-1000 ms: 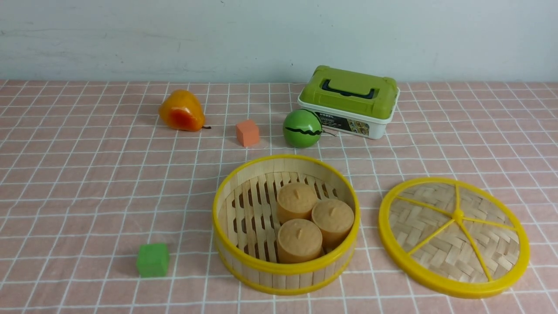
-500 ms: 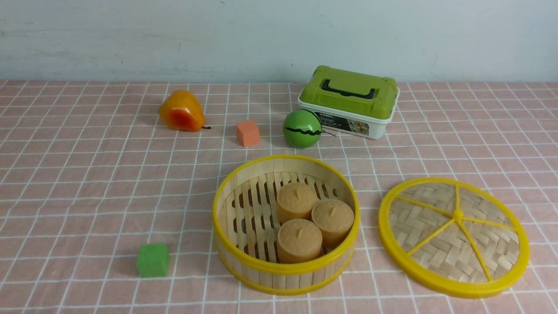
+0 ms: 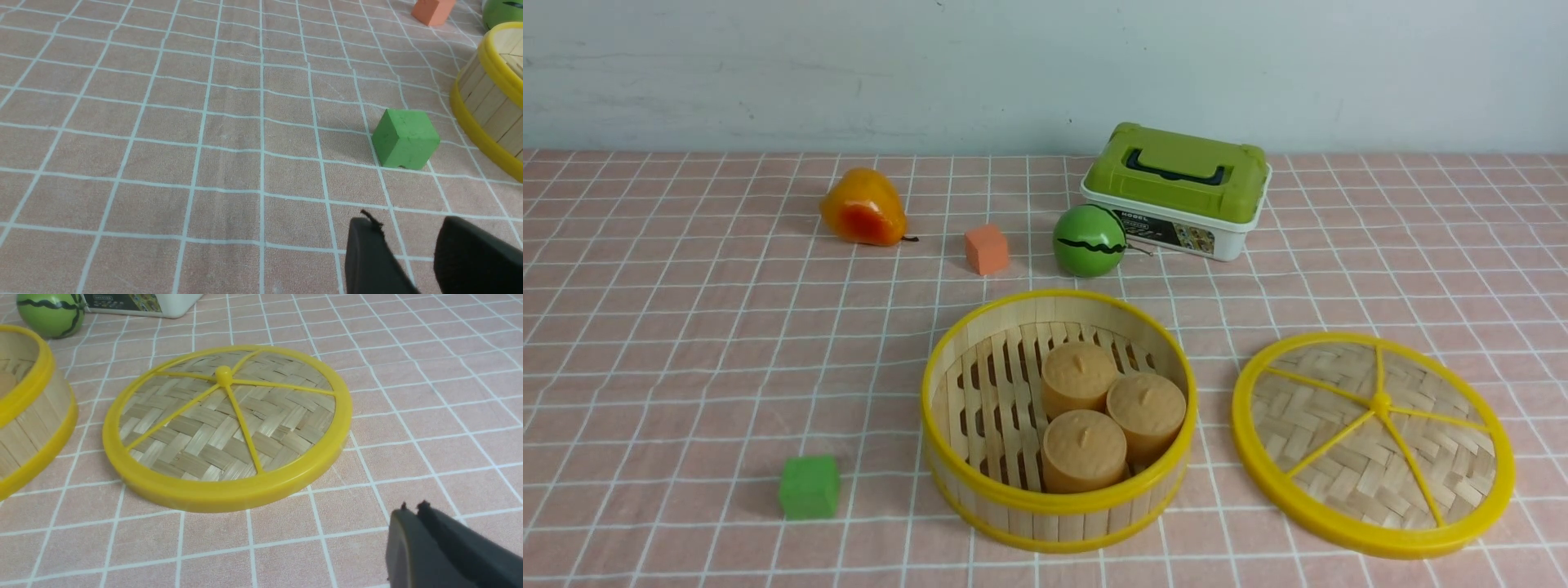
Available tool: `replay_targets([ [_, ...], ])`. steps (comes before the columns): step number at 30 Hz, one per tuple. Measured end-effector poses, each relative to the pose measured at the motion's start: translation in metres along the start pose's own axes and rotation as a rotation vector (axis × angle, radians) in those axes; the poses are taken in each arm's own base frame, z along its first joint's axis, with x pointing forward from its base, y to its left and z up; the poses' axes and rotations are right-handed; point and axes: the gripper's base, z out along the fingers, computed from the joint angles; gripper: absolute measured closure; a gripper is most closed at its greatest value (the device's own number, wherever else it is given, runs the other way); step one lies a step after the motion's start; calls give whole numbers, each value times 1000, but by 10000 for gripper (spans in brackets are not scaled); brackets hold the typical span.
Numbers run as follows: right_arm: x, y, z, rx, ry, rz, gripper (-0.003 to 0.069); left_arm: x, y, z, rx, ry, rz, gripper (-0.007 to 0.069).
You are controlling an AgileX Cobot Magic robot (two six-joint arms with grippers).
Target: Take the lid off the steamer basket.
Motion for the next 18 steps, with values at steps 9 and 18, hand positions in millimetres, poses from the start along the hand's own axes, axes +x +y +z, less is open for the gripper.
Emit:
replay_targets([
  [9,0,0,0,0,0,-3,649,0,0,0,0,0,0,386],
  [18,0,0,0,0,0,-3,634,0,0,0,0,0,0,386],
])
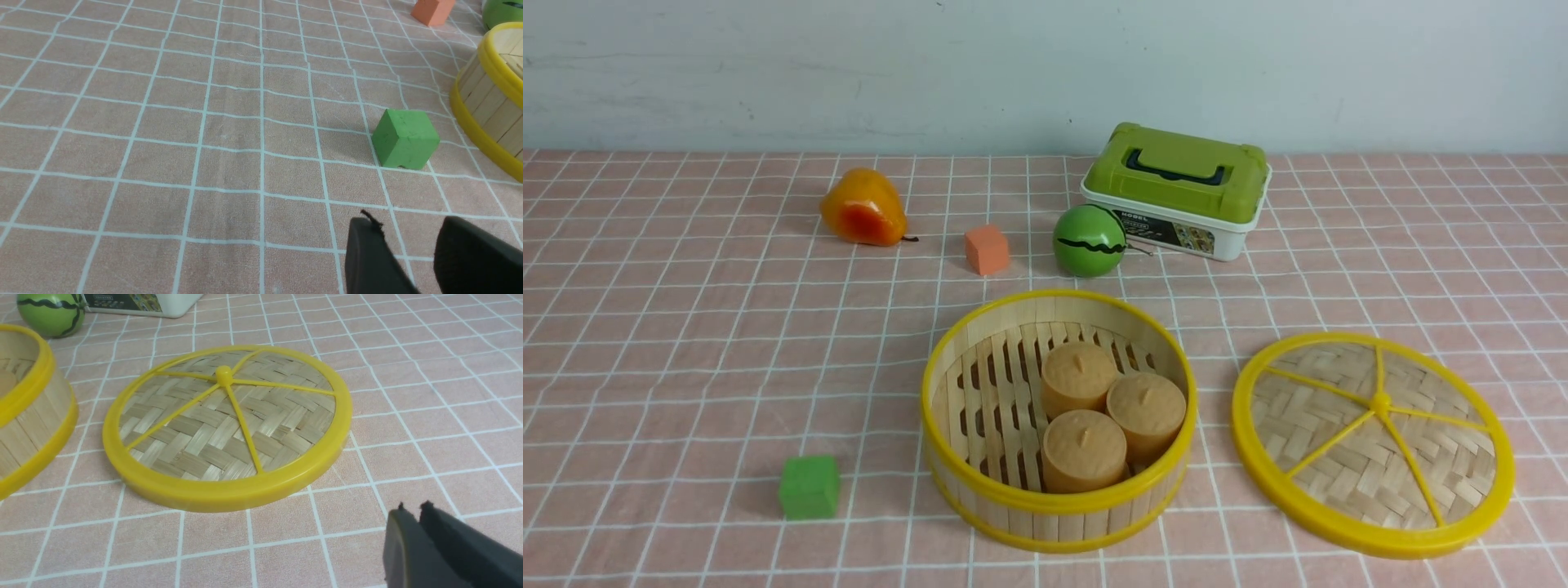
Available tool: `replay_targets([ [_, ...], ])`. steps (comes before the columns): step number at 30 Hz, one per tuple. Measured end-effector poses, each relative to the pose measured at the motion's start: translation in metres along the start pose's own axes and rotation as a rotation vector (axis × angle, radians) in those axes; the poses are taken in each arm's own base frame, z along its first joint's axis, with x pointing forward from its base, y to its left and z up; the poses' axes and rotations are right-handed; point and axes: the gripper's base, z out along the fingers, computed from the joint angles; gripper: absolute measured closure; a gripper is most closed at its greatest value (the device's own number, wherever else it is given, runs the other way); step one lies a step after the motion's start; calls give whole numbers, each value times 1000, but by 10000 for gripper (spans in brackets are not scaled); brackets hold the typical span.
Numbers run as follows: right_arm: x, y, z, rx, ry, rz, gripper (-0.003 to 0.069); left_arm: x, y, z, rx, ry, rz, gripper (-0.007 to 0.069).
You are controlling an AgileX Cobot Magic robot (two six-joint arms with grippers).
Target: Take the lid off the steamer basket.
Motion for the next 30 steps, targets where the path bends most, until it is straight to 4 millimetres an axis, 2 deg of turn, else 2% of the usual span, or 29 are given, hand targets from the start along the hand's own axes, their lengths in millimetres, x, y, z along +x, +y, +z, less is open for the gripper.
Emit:
replay_targets([
  [30,0,0,0,1,0,0,592,0,0,0,0,0,0,386],
])
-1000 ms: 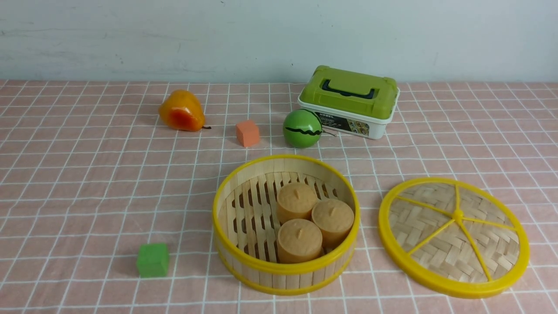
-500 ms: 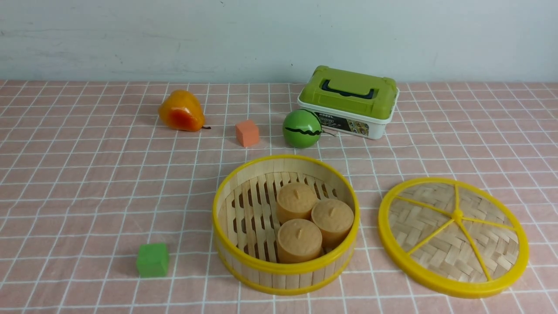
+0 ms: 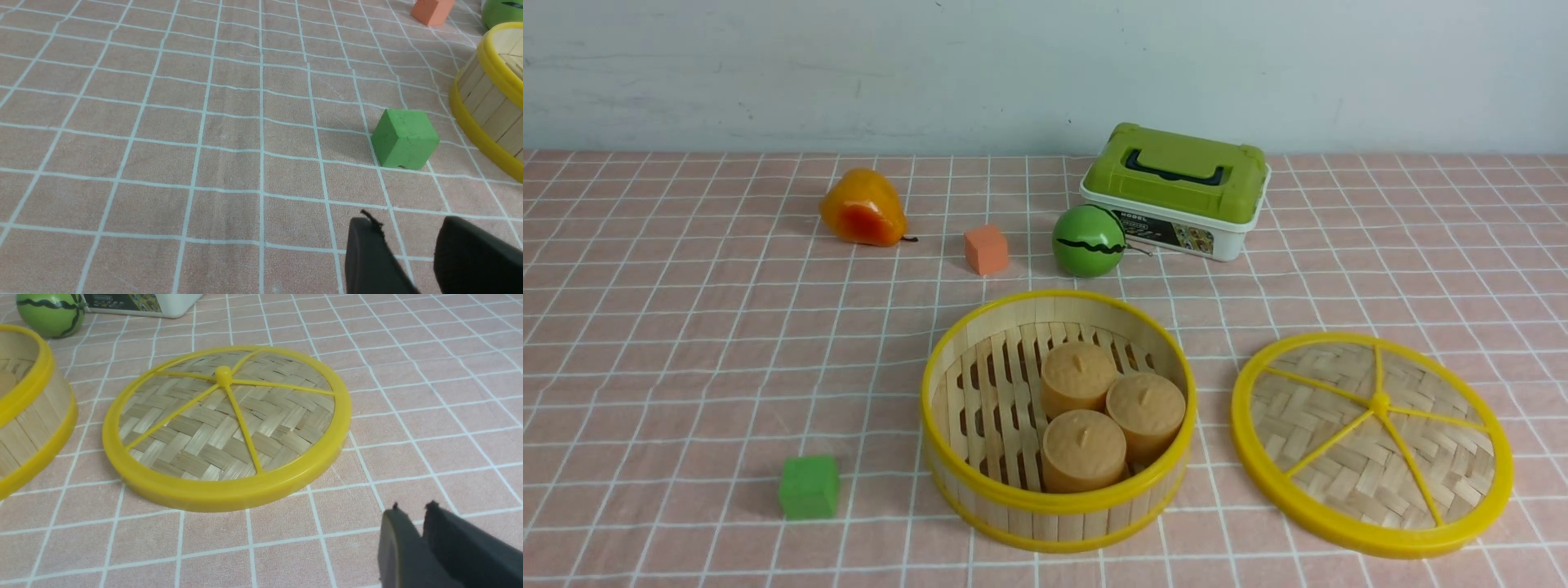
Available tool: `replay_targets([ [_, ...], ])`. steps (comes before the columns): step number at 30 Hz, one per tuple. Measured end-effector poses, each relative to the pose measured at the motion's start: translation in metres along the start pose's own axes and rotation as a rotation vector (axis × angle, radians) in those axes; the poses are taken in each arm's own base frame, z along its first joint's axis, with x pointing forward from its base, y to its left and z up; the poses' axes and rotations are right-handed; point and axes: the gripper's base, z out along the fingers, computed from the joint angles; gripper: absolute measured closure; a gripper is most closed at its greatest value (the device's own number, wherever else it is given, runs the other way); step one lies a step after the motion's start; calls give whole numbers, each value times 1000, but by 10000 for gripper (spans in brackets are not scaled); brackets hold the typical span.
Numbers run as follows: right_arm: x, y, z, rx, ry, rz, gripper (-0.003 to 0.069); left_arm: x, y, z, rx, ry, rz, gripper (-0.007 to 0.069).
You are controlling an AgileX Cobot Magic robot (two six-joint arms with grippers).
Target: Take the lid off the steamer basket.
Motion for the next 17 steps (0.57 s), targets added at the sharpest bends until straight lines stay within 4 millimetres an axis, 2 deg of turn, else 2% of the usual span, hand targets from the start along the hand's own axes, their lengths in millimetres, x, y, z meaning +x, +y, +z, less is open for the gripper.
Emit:
replay_targets([
  [17,0,0,0,0,0,3,566,0,0,0,0,0,0,386],
])
